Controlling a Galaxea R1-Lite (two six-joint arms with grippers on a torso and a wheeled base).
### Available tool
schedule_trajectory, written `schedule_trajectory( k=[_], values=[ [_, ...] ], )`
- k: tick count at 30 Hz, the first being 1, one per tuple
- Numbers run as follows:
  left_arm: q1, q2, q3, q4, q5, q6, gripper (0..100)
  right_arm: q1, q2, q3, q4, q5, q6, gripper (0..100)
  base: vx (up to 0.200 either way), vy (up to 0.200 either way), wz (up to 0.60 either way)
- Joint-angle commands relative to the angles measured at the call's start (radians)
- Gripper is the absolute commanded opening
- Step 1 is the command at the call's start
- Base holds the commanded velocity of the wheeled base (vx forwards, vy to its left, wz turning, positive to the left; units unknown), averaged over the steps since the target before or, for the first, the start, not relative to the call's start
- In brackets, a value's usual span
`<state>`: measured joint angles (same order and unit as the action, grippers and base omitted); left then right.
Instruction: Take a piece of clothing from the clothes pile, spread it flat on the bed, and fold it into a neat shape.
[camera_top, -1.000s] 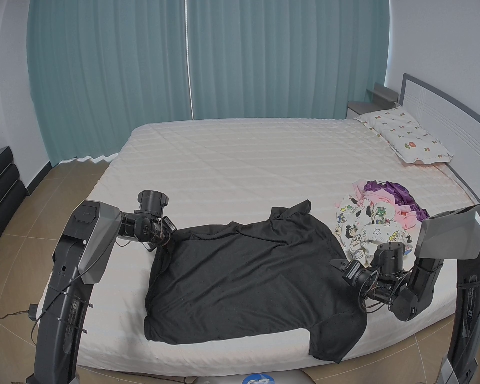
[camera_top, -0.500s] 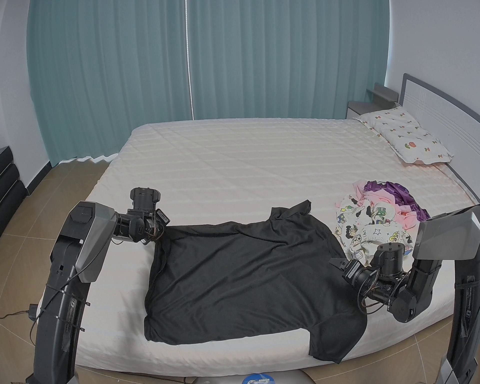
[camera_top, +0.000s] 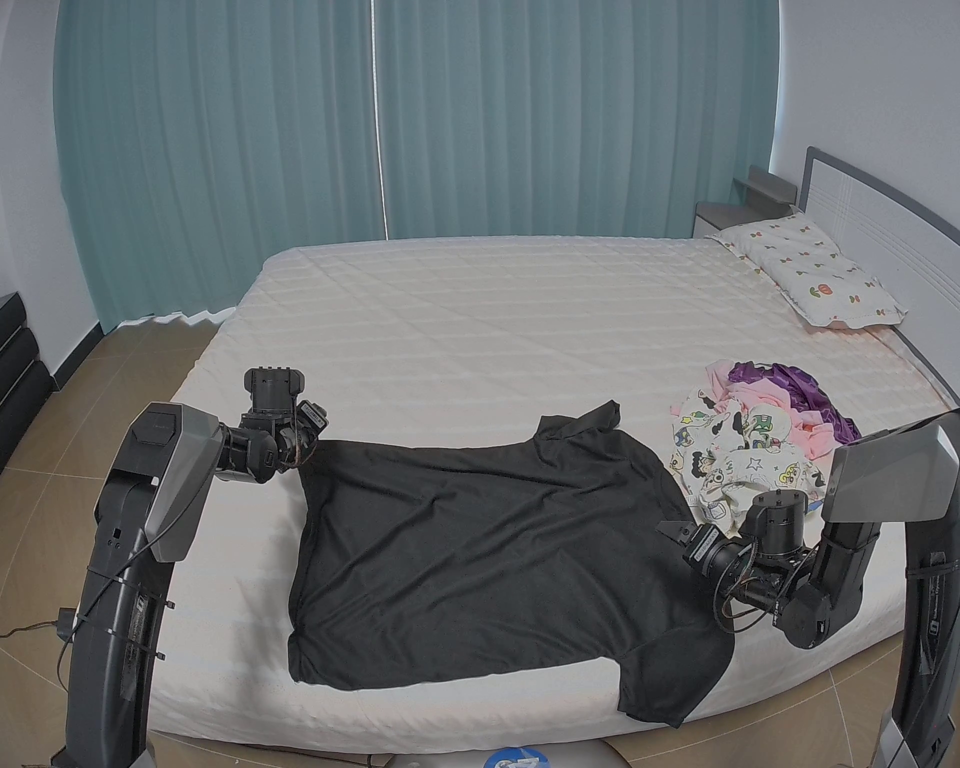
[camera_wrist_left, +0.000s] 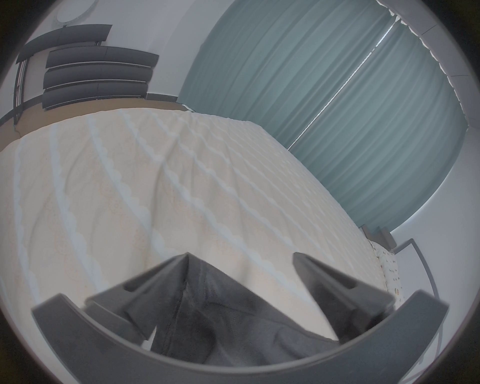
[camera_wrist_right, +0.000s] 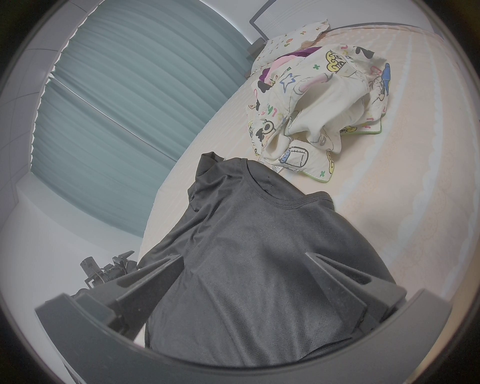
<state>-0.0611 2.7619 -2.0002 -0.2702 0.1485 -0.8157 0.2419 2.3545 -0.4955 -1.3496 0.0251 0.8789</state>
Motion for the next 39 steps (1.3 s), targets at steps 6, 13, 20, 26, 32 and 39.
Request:
schedule_trajectory(
  k=[6,13,20,26,32,39],
  values=[
    [0.032,-0.076,0.063,0.065,-0.009,-0.005,100,-0.001,0.000,0.006,-0.002,0.001,0.000,100,0.000,0.000,0.00],
    [0.067,-0.272,0.411,0.014,-0.218,-0.003,100,-0.001,-0.001,0.008,-0.002,0.001,0.000,100,0.000,0.000,0.00],
    [0.086,-0.441,0.882,-0.239,-0.317,-0.003,100,0.000,0.000,0.008,0.000,0.001,0.000,100,0.000,0.000,0.00],
    [0.072,-0.516,1.180,-0.402,-0.372,-0.003,100,0.004,0.000,0.008,-0.002,0.001,0.000,100,0.000,0.000,0.00],
    [0.069,-0.541,1.316,-0.481,-0.372,-0.002,100,0.002,0.000,0.009,-0.002,0.001,0.000,100,0.000,0.000,0.00],
    [0.003,-0.593,1.551,-0.523,-0.366,0.133,100,0.004,-0.001,0.017,-0.002,0.001,0.000,100,0.000,0.000,0.00]
  ],
)
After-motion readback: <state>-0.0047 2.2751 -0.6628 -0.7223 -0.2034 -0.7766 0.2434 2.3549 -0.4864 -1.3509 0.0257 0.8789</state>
